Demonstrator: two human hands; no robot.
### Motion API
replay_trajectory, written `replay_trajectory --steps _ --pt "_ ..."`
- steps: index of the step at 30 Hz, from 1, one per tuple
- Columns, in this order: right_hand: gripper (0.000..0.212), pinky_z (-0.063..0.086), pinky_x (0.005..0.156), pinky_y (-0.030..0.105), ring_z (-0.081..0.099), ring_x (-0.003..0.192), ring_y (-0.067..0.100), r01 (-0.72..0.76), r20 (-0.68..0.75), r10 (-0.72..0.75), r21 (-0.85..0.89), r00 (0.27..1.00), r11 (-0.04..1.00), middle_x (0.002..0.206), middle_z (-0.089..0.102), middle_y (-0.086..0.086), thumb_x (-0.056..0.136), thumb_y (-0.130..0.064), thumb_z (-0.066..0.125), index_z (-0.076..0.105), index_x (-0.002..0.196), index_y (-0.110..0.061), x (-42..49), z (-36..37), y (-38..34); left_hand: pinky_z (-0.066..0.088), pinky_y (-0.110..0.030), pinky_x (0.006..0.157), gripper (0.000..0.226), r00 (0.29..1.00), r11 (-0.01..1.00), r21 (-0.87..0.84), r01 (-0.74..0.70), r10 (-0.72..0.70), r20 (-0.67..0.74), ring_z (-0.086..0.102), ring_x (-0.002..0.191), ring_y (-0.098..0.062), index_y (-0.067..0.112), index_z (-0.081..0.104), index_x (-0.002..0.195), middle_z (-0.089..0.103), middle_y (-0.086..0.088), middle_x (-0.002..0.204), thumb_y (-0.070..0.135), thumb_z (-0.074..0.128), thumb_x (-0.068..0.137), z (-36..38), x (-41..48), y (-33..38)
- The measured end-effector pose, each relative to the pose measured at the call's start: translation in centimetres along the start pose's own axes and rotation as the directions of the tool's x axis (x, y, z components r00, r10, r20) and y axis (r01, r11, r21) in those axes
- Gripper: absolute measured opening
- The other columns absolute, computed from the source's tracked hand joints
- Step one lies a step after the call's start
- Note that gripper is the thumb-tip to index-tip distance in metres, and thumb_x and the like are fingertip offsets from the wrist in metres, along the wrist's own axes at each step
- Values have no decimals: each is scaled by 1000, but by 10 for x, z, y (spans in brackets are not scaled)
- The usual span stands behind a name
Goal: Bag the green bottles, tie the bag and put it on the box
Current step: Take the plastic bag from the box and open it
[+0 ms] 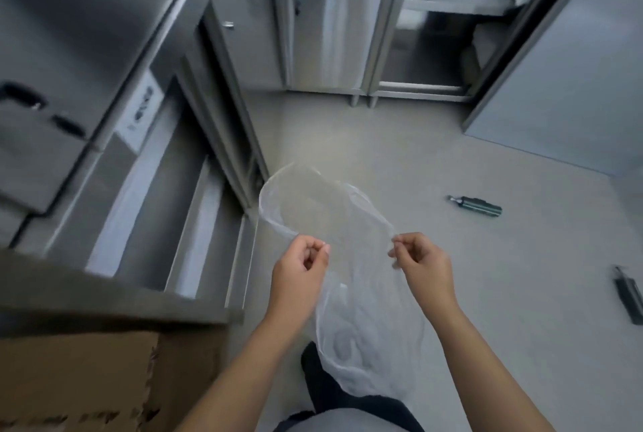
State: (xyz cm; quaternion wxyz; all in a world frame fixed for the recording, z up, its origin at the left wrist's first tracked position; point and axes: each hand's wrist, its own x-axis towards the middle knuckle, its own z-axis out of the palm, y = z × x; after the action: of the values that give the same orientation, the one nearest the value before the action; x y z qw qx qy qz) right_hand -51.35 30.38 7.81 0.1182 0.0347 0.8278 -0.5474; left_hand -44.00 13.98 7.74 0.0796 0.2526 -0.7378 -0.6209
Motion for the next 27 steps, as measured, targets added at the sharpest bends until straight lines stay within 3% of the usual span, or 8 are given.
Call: replay_trajectory --steps 13,17,21,27 --pt "25 41 50 7 56 51 0 4 -270 32 134 962 991 68 64 -6 88 -10 52 59 75 -30 104 -75 -21 35 -10 49 22 981 979 118 -164 150 123 44 49 2 28 52 69 53 7 58 16 57 86 81 124 74" --pt "23 43 53 7 56 50 -2 0 -375 67 175 924 985 69 64 -6 88 -10 53 59 76 -29 117 -97 -18 37 -9 52 22 969 972 114 -206 187 164 47 54 -2 30 53 71 55 7 61 15 56 87 102 148 86" --pt "25 44 54 7 56 50 -3 -24 -470 124 214 874 977 68 63 -7 88 -9 53 58 76 -30 133 -117 -11 42 -17 58 21 956 973 103 -207 179 230 50 59 -9 31 55 74 58 5 66 15 56 88 130 174 96" --pt "23 44 55 10 57 53 -4 -96 -549 207 225 810 970 70 65 -6 88 -12 53 57 77 -32 172 -135 -5 37 -6 53 21 934 973 85 -214 179 308 48 57 -6 28 55 74 54 4 64 11 55 88 178 223 113"
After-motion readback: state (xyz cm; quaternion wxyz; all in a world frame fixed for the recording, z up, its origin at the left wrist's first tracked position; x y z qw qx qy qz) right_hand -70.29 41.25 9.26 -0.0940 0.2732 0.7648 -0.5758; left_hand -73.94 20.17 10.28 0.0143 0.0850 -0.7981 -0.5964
